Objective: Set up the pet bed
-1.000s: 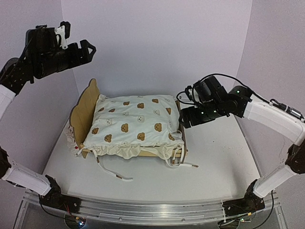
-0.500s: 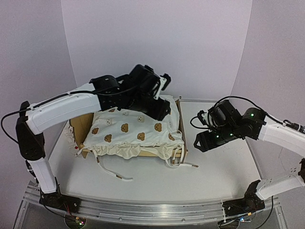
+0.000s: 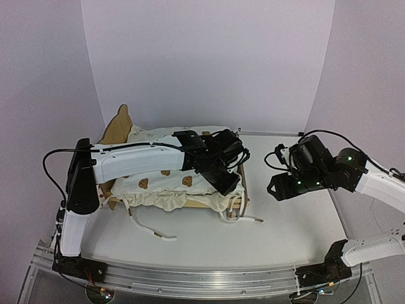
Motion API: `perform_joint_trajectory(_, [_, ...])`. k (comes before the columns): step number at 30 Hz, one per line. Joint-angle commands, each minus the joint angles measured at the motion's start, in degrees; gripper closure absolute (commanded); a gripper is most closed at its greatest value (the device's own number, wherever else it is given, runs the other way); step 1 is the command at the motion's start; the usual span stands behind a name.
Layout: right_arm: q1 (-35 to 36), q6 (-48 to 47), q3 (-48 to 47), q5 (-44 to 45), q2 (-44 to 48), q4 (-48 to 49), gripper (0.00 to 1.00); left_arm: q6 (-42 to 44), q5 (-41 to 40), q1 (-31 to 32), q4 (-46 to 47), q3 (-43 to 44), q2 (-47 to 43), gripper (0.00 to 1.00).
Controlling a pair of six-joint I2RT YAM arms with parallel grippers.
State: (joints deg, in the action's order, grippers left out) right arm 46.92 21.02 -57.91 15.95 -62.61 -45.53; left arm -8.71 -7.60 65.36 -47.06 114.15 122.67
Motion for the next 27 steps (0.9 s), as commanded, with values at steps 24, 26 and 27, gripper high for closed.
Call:
perform_joint_trajectory(24, [0.05,-2.08,-1.01,-10.66,-1.64,4.28,0.55,-0.64,-19.6,-0.21,13.86,-5.92,-12.39,1.0])
perform_joint_trajectory(26, [0.05,-2.66,-1.54,-14.23,-2.84,7.17,0.55,-1.08,-19.94,-0.58,15.33,-6.99,-14.5,1.0])
perform_joint_trajectory(27, [0.05,-3.02,-1.77,-16.18,-3.59,8.78,0.56,-1.31,-20.05,-0.79,15.8,-7.37,-15.22,1.0])
